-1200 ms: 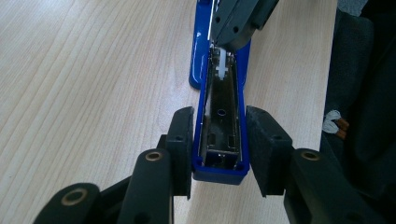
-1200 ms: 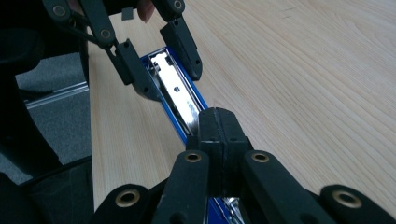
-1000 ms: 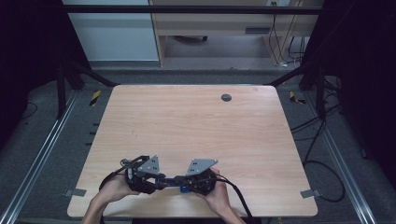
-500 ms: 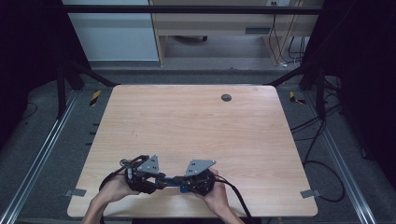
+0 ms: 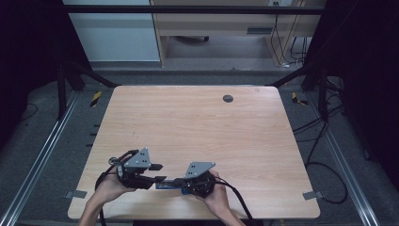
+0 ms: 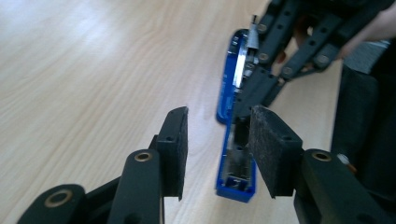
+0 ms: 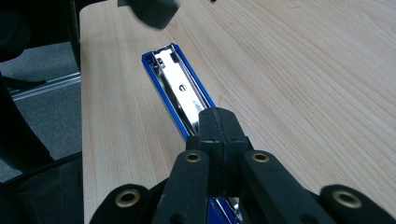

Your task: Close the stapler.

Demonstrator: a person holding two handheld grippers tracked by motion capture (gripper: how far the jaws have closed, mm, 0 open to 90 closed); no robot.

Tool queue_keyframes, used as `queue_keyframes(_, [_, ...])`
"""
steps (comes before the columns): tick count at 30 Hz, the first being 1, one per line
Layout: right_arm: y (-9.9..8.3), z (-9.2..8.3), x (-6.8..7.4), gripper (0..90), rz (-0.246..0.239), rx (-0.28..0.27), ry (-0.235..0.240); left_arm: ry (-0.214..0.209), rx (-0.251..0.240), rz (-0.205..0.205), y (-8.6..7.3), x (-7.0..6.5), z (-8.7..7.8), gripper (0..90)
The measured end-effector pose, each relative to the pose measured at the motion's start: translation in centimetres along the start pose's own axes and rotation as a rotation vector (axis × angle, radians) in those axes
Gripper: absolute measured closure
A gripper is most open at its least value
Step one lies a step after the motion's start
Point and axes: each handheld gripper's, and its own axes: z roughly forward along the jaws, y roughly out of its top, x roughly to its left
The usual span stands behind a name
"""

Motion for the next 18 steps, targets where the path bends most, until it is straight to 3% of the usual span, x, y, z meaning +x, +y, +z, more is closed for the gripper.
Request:
queue_keyframes(9, [0.0,-0.1,0.0,90.0,0.000,0.002,-0.001,0.123,-0.082,-0.120,-2.2,1.0,-0.5,60.0])
queue_keyframes(18, [0.0,-0.4,-0.1,90.0,-0.001,-0.001,-0.003,0.211,-0.098,-0.200,-4.2,1.5,-0.2,61.6])
